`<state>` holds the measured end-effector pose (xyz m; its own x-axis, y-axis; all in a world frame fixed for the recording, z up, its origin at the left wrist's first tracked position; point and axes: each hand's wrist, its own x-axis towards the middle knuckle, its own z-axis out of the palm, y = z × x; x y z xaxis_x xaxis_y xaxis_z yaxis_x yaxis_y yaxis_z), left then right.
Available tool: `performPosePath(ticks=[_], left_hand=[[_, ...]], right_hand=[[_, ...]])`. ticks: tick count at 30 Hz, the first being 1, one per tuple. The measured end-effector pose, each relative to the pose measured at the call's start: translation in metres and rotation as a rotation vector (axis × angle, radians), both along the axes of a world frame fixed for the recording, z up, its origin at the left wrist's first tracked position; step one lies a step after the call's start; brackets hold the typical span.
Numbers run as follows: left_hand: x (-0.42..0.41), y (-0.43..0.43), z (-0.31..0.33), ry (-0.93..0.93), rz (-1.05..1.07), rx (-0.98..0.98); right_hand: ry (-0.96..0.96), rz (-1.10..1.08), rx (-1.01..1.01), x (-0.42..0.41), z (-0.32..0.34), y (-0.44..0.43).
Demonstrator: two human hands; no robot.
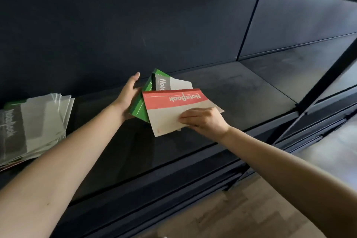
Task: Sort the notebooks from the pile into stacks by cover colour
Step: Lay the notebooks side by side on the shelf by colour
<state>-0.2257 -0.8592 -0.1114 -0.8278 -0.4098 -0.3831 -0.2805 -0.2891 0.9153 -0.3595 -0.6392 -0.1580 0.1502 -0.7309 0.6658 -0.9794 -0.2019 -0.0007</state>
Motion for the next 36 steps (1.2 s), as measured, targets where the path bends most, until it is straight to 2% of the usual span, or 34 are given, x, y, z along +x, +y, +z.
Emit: performPosePath(ticks=[3,5,8,13,16,21,24,26,27,32,36], left_hand=[[-0.009,-0.009,0.000,-0.056,-0.064,-0.151],[-0.017,-0.018,-0.002,-0.095,-0.132,-0.170],[-0.035,-0.018,-0.011,-0.072,-0.026,-0.164],[-0.062,-0.002,-0.013,0.037,0.142,-0.036],[-0.077,0.000,-0.012,0.112,0.207,0.032],[-0.108,0.022,-0.019,0.175,0.220,0.058],[-0.131,0.050,-0.026,0.210,0.272,0.067],[-0.148,0.073,-0.028,0.240,0.281,0.090],[-0.156,0.083,-0.028,0.251,0.290,0.104],[-0.186,0.113,-0.034,0.266,0.313,0.148],[-0.190,0.128,-0.033,0.248,0.378,0.162]], right_hand=[[0.006,0.032,0.036,-0.004,-0.001,-0.003],[0.028,0.019,0.053,-0.011,-0.001,-0.005],[0.021,-0.131,0.090,-0.033,-0.006,-0.002],[-0.048,-0.383,0.143,-0.077,-0.007,0.013],[-0.278,-0.504,0.075,-0.101,0.000,0.019],[-0.862,-0.699,0.001,-0.126,0.015,0.042],[-1.216,-0.654,0.181,-0.147,0.016,0.049],[-1.253,-0.612,0.334,-0.161,0.017,0.052],[-1.262,-0.610,0.345,-0.166,0.019,0.053],[-1.293,-0.580,0.081,-0.201,0.021,0.056],[-1.371,-0.586,0.069,-0.226,0.017,0.051]])
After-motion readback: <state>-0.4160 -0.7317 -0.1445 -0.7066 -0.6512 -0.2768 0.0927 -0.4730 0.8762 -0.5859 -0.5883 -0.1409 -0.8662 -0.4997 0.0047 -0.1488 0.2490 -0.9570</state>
